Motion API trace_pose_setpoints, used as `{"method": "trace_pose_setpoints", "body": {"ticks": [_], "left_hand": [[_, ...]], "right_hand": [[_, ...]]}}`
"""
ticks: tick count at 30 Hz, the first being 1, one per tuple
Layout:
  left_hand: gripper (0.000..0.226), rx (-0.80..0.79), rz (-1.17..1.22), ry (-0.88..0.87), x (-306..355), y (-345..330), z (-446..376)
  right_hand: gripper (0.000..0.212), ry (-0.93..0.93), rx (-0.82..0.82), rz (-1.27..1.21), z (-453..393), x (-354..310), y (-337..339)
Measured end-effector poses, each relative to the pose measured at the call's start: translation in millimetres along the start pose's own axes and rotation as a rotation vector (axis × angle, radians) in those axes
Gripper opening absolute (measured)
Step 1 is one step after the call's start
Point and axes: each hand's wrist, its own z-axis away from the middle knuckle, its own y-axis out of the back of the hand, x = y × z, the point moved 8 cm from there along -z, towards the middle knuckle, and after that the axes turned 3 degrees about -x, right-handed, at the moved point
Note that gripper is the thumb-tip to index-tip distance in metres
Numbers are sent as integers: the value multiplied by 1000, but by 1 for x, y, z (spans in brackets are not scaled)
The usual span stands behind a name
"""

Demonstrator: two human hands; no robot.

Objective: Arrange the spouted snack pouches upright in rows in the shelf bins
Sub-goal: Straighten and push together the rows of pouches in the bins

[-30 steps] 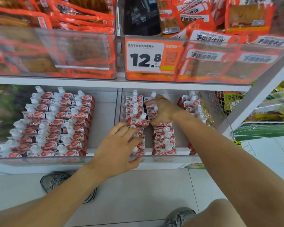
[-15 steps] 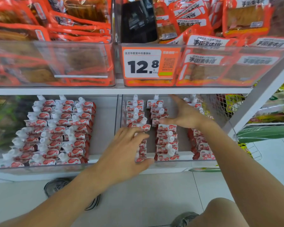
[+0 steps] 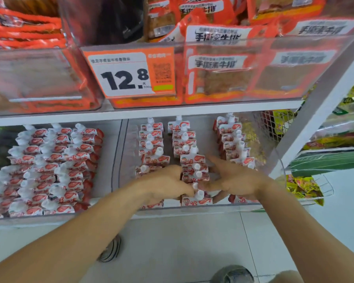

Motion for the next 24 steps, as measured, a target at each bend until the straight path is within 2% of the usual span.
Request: {"method": "trace_pose_setpoints", "body": {"ticks": [2,4,5,6,8,9,12,14,16,19,21,24], "left_hand": [[27,10,167,15,3,-3,1],[11,143,203,1,7,4,-3],[15,233,171,-4,8,10,-8],[30,320,156,-1,13,14,-7],[67,432,231,-1,13,15,-21],[69,478,288,-27,15,15,-29],[58,580,411,-59,12,18,-46],[56,551,482,-57,4,18,-53],[53,527,503,-56,-2,18,-55],[57,565,512,-132,7,25,-58],[60,643,575,-173,17,39,-63],[63,687,629,-156,22,53,-77]], "right_hand": [[57,-37,-18,-8,5,-4,3],[67,-55,58,148,5,-12,17],[76,-40,170,247,2,-18,31],[72,18,298,289,-5,-29,42],[49,130,510,172,-23,-42,57],[52,152,573,74,-34,-40,61],[56,109,541,-105,-66,-18,48],[47,73,522,-148,-78,-6,40],[48,73,507,-149,-81,-3,40],[59,59,528,-128,-81,-3,50],[65,66,563,-145,-81,-3,56],[58,129,563,-186,-84,-5,56]]}}
